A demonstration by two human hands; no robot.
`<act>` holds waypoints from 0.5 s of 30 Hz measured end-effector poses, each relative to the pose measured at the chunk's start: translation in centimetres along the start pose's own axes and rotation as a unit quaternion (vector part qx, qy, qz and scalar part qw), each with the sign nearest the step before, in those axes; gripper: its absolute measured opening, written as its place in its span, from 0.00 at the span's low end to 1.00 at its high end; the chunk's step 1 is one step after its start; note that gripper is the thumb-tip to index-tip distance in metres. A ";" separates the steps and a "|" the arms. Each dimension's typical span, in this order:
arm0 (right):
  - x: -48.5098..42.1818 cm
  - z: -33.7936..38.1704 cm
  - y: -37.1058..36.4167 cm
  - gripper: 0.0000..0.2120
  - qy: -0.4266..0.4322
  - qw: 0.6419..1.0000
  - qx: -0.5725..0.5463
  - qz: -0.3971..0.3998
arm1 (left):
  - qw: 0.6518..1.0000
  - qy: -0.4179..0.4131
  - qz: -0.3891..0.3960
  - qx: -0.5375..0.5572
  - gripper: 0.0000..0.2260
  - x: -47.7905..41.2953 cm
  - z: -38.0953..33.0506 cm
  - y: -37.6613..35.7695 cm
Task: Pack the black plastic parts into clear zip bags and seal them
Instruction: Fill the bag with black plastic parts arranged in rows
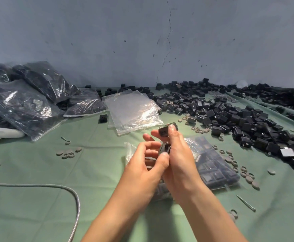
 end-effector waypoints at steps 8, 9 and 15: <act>-0.9 1.0 2.4 0.14 0.052 0.996 0.060 -0.027 | 0.982 0.043 -0.167 -0.077 0.09 0.2 0.9 6.5; -1.0 1.3 3.2 0.14 0.057 0.995 0.066 -0.042 | 0.973 0.061 -0.206 -0.083 0.09 0.2 1.4 7.5; -1.2 2.8 6.7 0.14 0.069 0.983 0.125 -0.113 | 0.959 0.141 -0.225 -0.099 0.09 0.3 3.4 9.4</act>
Point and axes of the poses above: each hand's wrist, its own x-axis away from the middle knuckle, its own y-axis out of the back of the hand, z = x × y, the point moved 2 cm from there along -x, towards the middle knuckle, and after that the axes turned 14 degrees about z, right-handed, at the moved point
